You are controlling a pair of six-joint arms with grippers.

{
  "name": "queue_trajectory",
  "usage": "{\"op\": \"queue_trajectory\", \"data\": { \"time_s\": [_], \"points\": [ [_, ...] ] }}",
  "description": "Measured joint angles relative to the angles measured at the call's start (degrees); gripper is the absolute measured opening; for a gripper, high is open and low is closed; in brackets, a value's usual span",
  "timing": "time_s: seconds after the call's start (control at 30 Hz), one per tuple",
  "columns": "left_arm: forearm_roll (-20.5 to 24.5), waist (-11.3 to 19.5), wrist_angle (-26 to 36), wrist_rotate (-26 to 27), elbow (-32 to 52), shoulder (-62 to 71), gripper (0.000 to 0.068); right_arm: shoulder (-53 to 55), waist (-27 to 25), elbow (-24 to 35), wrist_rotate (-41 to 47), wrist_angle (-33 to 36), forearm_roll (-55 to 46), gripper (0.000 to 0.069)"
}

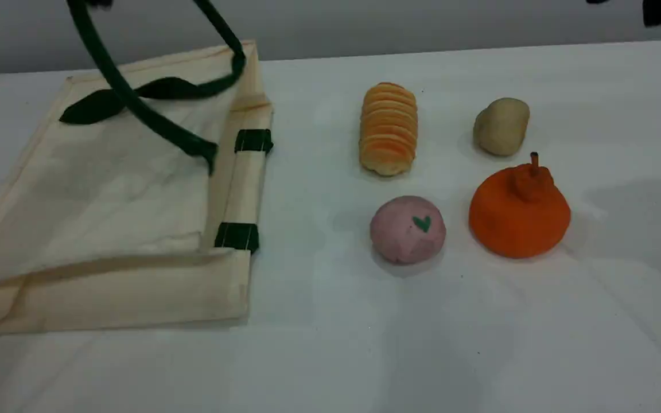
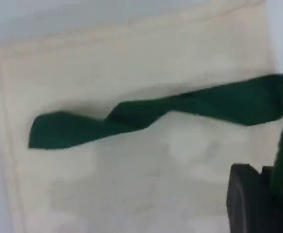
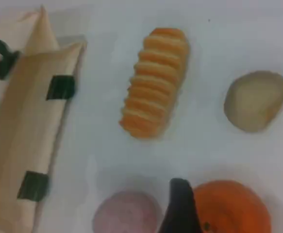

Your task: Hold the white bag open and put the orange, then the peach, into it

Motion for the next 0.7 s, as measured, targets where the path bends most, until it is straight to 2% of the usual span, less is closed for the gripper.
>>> {"op": "queue_trajectory", "data": {
  "time_s": [0.2,0.3,0.7],
  "points": [
    [-11.10,0.00,8.20,9.63,-1.97,-5.49,0.0057,4.41,0.00,0.00,-0.31,1.10,0.00,0.0490],
    [-15.04,0.00,9.83,12.32,-1.97,-8.61,0.0057,6.44,0.00,0.00,-1.13,1.04,0.02,0.0490],
    [-14.76,0.00,18.47,12.21,-1.97,-18.62,0.0056,12.31,0.00,0.00,-10.71,0.86,9.02,0.0490]
  ]
}}
